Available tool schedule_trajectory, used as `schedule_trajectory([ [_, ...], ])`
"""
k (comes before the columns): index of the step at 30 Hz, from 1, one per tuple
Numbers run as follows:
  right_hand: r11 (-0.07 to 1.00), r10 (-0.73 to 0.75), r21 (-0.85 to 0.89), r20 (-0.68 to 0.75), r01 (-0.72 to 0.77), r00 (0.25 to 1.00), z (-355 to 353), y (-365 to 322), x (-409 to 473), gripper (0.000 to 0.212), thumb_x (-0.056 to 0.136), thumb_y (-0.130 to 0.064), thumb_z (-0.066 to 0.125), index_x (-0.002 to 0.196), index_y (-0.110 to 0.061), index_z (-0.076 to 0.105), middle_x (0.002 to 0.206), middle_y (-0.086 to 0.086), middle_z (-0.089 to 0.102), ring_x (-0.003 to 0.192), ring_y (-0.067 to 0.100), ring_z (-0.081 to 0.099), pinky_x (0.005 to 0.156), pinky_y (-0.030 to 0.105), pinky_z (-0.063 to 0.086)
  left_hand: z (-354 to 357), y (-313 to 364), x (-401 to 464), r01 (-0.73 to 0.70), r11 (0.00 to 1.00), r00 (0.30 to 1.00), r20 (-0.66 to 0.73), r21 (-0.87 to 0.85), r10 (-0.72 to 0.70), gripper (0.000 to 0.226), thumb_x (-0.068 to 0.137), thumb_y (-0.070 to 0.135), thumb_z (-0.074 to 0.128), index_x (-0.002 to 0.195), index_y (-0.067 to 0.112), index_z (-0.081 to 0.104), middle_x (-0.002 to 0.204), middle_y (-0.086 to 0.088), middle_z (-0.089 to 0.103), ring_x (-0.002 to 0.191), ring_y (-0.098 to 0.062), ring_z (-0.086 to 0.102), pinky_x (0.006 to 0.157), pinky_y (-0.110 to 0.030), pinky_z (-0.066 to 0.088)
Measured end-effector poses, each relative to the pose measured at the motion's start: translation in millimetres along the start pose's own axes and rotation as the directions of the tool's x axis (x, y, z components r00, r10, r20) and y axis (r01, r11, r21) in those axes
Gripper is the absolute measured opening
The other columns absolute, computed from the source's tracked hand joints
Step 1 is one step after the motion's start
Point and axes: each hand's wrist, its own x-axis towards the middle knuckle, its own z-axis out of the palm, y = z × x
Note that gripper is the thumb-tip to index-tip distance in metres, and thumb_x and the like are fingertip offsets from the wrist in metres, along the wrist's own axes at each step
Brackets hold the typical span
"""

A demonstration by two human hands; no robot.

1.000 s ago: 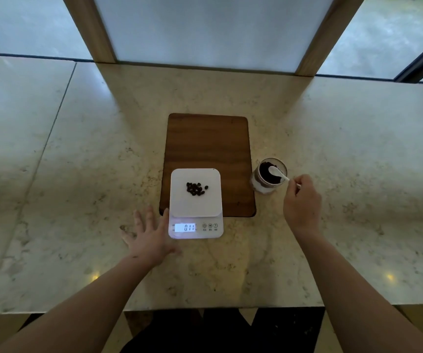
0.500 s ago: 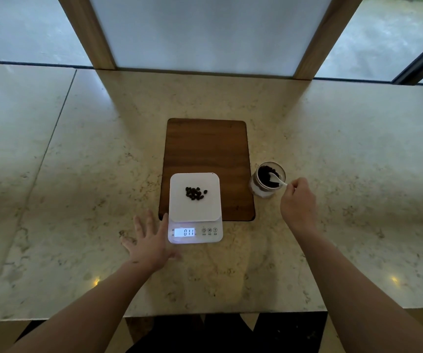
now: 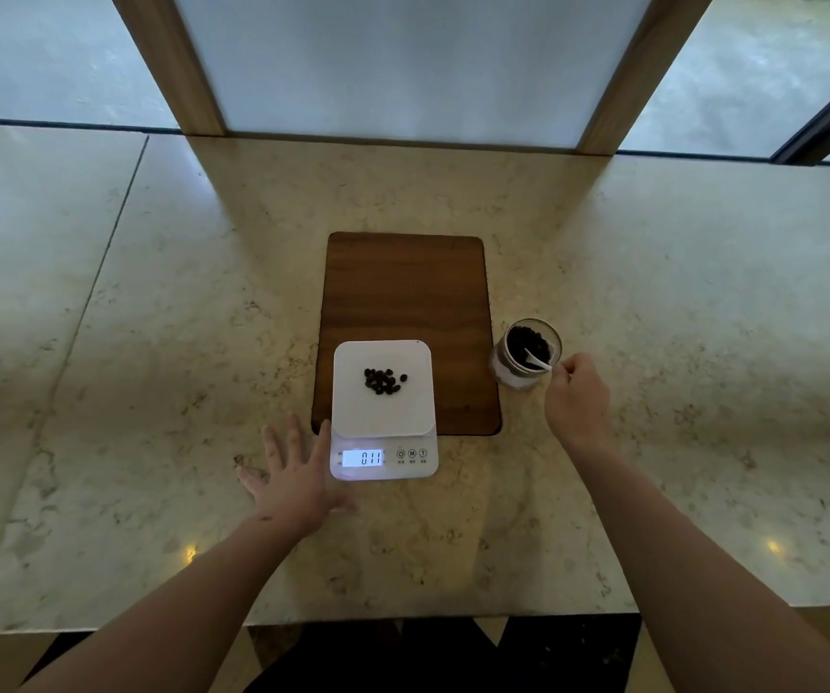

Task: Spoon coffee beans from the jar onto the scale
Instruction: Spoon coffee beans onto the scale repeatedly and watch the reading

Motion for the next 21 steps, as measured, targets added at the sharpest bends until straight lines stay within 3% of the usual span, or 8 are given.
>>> schedule_trajectory([
  [9, 0.989, 0.108, 0.098, 0.030, -0.111, 0.994, 1.6, -2.2, 1.7, 0.022, 0.100, -0.021, 0.043, 0.079, -0.018, 0.047, 0.077, 0.001, 0.052, 0.066, 0.014, 0.045, 0.054, 0.033, 0.031, 0.0, -0.7, 0.7, -0.002, 1.000, 1.000, -0.005, -0.002, 0.002, 0.124, 0.075, 0.078, 0.062, 0.153, 0.038, -0.026, 0.158, -0.008, -0.040, 0.139, -0.040, -0.043, 0.109, -0.080, -0.004],
  [13, 0.969, 0.181, 0.157, 0.067, -0.189, 0.981, 2.3, -0.8, 4.4, 0.022, 0.101, -0.025, 0.044, 0.081, -0.017, 0.049, 0.082, 0.006, 0.056, 0.070, 0.021, 0.051, 0.060, 0.036, 0.040, 0.7, -0.9, 0.4, -0.012, 1.000, 1.000, -0.013, -0.013, 0.012, 0.124, 0.075, 0.076, 0.064, 0.153, 0.038, -0.025, 0.159, -0.007, -0.039, 0.140, -0.040, -0.043, 0.109, -0.080, -0.005],
  [16, 0.940, 0.251, 0.213, 0.092, -0.266, 0.964, 2.1, -1.8, 7.9, 0.021, 0.100, -0.023, 0.046, 0.081, -0.016, 0.050, 0.081, 0.007, 0.055, 0.073, 0.026, 0.053, 0.068, 0.046, 0.049, 1.8, -0.4, 1.6, -0.011, 1.000, 1.000, -0.011, -0.011, 0.011, 0.125, 0.076, 0.074, 0.065, 0.153, 0.037, -0.026, 0.158, -0.008, -0.041, 0.138, -0.040, -0.045, 0.109, -0.080, -0.005],
  [21, 0.884, 0.325, 0.318, 0.108, -0.343, 0.939, 2.2, -2.3, 9.5, 0.021, 0.099, -0.020, 0.046, 0.079, -0.013, 0.048, 0.072, 0.007, 0.051, 0.056, 0.021, 0.052, 0.058, 0.041, 0.050, 5.5, -2.6, 5.4, -0.002, 1.000, 0.999, -0.032, 0.008, 0.002, 0.123, 0.077, 0.077, 0.062, 0.153, 0.038, -0.025, 0.159, -0.007, -0.041, 0.139, -0.039, -0.043, 0.108, -0.080, -0.006],
])
